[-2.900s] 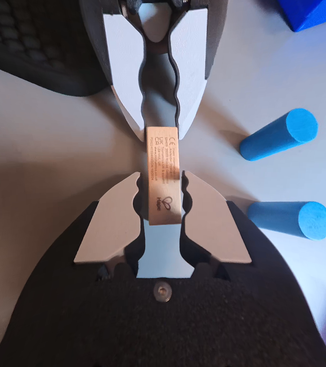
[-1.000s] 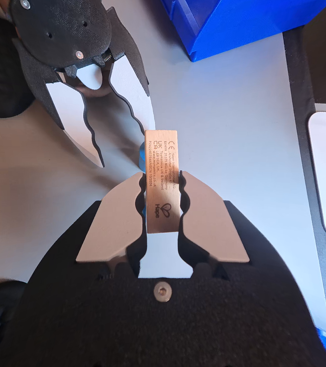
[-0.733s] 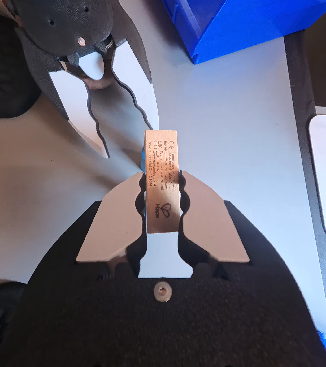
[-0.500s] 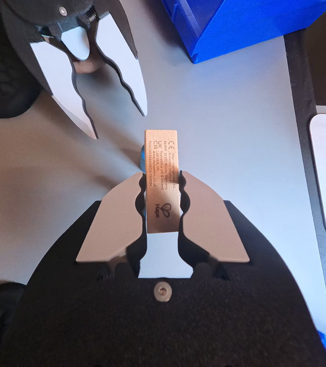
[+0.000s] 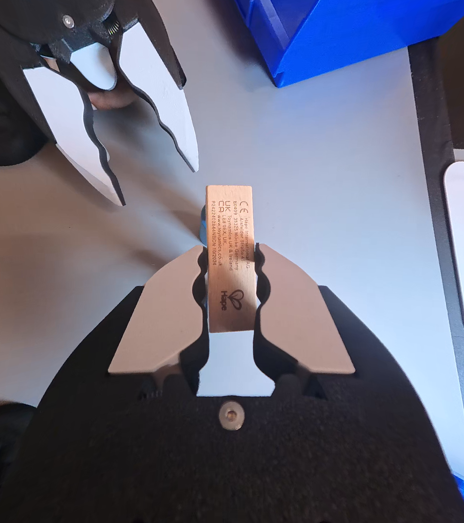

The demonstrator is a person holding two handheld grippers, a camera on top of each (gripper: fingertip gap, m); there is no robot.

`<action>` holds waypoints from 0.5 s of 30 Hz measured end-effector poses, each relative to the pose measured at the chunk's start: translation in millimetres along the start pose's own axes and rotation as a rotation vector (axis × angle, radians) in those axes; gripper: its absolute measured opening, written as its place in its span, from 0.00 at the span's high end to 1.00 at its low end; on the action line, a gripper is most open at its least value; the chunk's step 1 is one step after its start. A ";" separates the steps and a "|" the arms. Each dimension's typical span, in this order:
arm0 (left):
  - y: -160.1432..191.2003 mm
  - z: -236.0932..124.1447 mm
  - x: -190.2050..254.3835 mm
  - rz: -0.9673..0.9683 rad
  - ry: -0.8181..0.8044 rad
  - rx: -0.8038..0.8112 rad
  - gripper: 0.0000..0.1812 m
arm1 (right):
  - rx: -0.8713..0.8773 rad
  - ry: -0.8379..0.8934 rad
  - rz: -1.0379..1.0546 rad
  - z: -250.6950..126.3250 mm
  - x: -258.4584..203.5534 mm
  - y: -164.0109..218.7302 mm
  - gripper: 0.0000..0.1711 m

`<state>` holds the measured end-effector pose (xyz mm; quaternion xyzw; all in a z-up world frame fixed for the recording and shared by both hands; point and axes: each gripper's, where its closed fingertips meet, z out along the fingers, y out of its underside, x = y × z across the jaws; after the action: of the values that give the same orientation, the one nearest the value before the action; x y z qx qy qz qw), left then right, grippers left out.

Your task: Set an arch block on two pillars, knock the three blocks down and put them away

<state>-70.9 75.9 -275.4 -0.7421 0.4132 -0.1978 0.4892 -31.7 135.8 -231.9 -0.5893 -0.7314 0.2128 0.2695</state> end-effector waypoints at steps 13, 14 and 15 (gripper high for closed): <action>3.6 1.7 2.4 0.025 -0.001 -0.026 0.65 | 0.009 0.002 -0.012 1.7 0.8 1.2 0.81; 3.8 1.7 2.5 0.025 0.000 -0.027 0.65 | 0.008 0.003 -0.017 1.5 0.4 1.1 0.81; 4.1 1.9 2.7 0.025 0.001 -0.028 0.65 | 0.008 0.007 -0.024 1.4 0.4 0.9 0.81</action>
<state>-69.8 74.0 -280.1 -0.7437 0.4254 -0.1863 0.4809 -32.0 136.3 -233.5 -0.5800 -0.7366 0.2102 0.2770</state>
